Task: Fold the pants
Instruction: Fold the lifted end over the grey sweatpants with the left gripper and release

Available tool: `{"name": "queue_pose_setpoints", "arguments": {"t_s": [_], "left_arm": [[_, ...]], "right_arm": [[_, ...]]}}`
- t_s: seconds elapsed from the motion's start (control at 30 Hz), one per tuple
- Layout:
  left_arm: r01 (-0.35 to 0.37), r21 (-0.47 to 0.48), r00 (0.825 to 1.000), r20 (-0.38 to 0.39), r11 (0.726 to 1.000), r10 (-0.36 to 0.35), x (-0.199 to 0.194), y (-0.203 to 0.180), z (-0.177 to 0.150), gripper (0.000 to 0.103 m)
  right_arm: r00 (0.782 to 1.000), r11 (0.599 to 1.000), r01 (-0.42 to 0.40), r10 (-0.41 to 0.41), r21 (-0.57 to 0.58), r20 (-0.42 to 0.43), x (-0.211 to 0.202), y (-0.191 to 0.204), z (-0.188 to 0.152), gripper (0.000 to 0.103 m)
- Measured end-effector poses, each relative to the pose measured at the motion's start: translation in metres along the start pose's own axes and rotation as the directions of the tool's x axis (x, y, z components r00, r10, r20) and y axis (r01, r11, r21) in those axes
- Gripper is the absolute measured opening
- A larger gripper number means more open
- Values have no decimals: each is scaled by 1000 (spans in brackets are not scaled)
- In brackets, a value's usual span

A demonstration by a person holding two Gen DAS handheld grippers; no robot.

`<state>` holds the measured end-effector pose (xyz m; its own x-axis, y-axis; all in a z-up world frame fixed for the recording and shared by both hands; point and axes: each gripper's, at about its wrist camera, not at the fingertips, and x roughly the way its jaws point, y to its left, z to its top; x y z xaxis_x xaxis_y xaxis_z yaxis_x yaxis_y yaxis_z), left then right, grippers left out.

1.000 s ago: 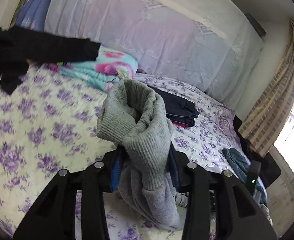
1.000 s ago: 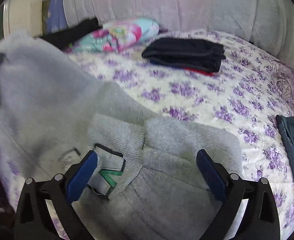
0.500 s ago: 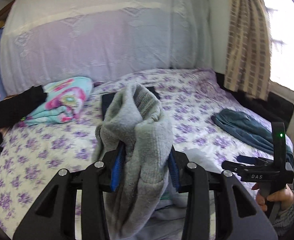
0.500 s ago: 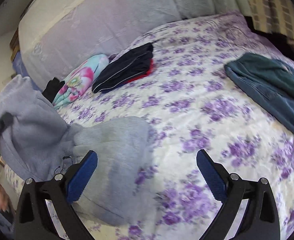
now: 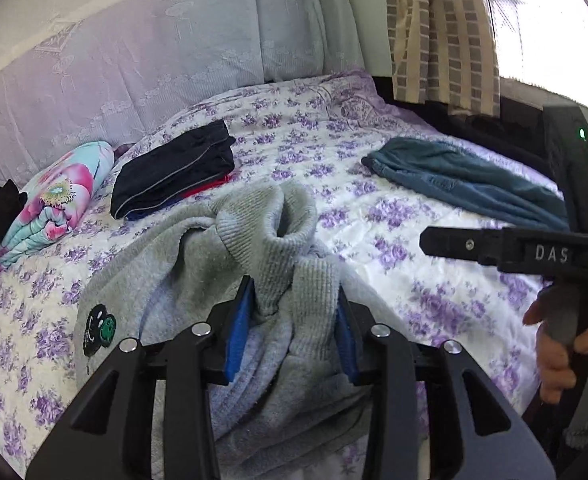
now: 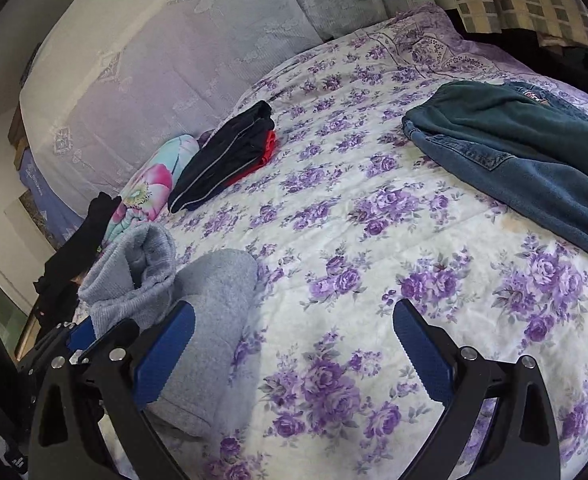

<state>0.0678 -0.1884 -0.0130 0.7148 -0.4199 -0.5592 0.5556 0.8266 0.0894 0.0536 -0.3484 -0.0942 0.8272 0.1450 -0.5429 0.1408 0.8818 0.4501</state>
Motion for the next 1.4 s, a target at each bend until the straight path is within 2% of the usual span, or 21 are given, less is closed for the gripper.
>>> {"name": "queue_pose_setpoints", "arguments": {"t_s": [0.1,0.17,0.23,0.3,0.37,0.47,0.57,0.67,0.7,0.77,0.83,0.93,0.97,1.0,1.03,1.1,1.13,1.2,1.27,1.3,1.4], "left_arm": [[23,2,999,24,1000,-23,-4,-4,15,35],[4,62,999,-38,998,-2,12,-19,16,38],[15,79,996,-90,997,-8,28,-29,7,54],[43,102,998,-53,994,-38,18,-37,1,81],[102,126,995,-3,987,-103,-4,-42,-1,92],[205,151,975,49,967,-214,-38,-40,-4,92],[262,56,962,60,963,-265,-57,-12,-5,92],[374,-122,927,28,919,-374,-51,22,-3,92],[422,-186,905,30,887,-424,-46,34,-1,92],[496,-243,863,34,834,-503,-33,47,1,92],[480,-277,866,-4,833,-500,-11,52,-1,91],[477,-310,839,-120,822,-532,21,47,-23,89],[472,-293,840,-135,831,-525,27,42,-31,89],[456,-239,856,-144,857,-496,29,33,-41,88],[429,-170,879,-149,887,-454,27,22,-47,88],[368,-55,916,-150,928,-372,22,4,-52,88],[355,-38,923,-146,934,-357,20,2,-52,88],[371,-68,919,-118,926,-376,15,9,-48,88],[415,-131,902,-72,900,-426,3,26,-40,88],[422,-153,900,-49,894,-433,-3,35,-39,88],[407,-195,913,62,893,-402,-31,70,-32,88]], "right_arm": [[1000,1000,-2,2,2,13,-3,1,3,99],[1000,1000,13,-13,-1,19,-5,0,3,99],[999,1000,25,-25,10,24,-8,-4,4,99],[999,999,28,-29,18,32,-13,-8,6,99],[999,999,33,-34,10,36,-16,-8,11,99],[998,1000,11,-9,-22,55,-22,4,25,99],[997,996,-20,27,-83,77,-27,29,41,99],[996,978,-84,89,-192,15,-14,68,56,99],[995,968,-102,100,-228,-20,-5,81,60,99],[996,955,-84,70,-285,-59,13,104,67,99],[993,946,-58,23,-319,-114,35,114,71,99],[976,924,52,-128,-379,-178,70,108,61,99],[966,916,77,-166,-395,-197,81,100,53,99],[951,913,96,-201,-396,-234,95,89,45,99],[945,925,78,-187,-371,-268,104,76,37,99],[947,969,-6,-75,-249,-314,110,51,34,100],[942,980,-31,-36,-196,-332,111,44,34,100],[955,977,-33,-31,-208,-293,103,48,35,99],[972,969,-16,-42,-247,-230,86,59,38,99],[981,966,-12,-39,-257,-192,75,64,40,99],[995,947,-29,-2,-319,-96,35,84,46,99]]}}
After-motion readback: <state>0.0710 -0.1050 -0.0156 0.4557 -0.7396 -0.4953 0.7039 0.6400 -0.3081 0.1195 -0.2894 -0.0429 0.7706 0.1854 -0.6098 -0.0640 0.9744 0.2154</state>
